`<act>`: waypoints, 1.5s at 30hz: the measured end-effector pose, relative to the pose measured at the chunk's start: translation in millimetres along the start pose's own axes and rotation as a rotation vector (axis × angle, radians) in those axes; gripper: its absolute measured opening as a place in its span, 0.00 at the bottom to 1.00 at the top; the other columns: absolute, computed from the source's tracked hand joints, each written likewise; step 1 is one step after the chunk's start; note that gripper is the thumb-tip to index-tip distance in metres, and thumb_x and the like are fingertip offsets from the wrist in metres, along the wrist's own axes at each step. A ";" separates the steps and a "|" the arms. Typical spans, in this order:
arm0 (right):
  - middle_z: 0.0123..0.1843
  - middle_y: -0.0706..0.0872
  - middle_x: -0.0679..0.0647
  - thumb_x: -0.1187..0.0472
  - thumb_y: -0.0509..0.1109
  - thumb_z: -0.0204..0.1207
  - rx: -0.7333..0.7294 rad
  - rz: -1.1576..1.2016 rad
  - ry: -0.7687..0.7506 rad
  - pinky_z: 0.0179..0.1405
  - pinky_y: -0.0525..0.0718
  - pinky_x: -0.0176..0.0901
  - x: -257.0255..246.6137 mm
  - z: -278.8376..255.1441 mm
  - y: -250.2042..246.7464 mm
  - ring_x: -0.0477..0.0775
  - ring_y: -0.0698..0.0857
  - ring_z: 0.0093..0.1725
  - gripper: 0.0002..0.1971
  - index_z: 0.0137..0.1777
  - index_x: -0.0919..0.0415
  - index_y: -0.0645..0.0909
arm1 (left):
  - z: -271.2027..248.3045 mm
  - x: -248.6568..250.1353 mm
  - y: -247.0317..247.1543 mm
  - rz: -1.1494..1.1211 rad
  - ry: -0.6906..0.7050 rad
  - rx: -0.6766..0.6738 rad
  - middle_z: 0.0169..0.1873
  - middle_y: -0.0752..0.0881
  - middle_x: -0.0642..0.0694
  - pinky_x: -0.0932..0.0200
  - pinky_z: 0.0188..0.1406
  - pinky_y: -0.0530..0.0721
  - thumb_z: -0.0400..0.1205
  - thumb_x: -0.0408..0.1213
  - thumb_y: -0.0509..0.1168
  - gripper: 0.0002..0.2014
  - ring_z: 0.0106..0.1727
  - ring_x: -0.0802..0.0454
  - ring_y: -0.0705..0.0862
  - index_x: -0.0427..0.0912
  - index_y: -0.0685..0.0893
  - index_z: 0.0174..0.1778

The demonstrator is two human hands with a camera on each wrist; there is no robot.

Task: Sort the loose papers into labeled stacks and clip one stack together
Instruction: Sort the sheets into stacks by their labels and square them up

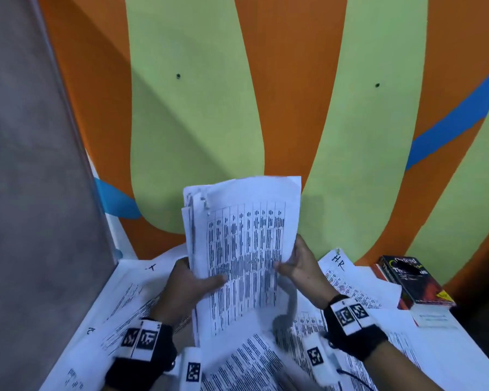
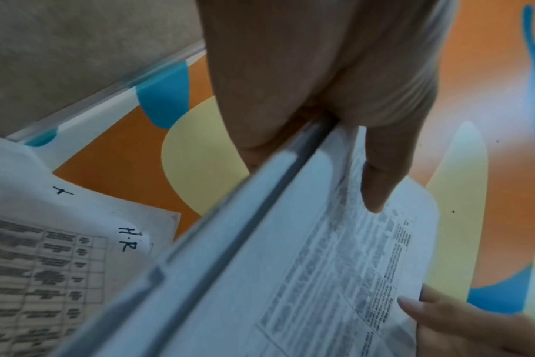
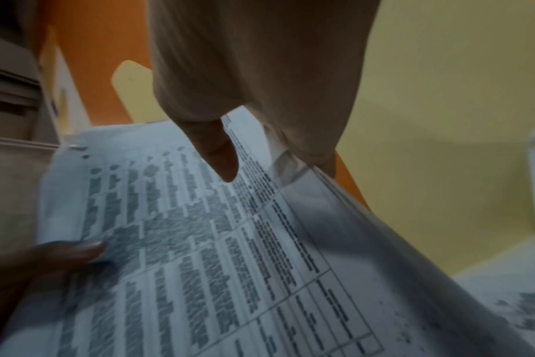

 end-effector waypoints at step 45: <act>0.20 0.71 0.49 0.64 0.74 0.74 0.267 -0.130 0.324 0.21 0.70 0.34 48.9 -63.7 -45.1 0.45 0.70 0.18 0.18 0.27 0.60 0.70 | -34.5 -40.6 -84.9 0.165 0.130 0.771 0.27 0.82 0.64 0.70 0.32 0.74 0.79 0.42 0.70 0.06 0.36 0.64 0.77 0.50 0.86 0.35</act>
Point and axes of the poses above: each hand's wrist, its own z-axis towards the middle knuckle, its own y-axis out of the palm, x = y × z, the point moved 1 cm from there along z, towards the middle knuckle
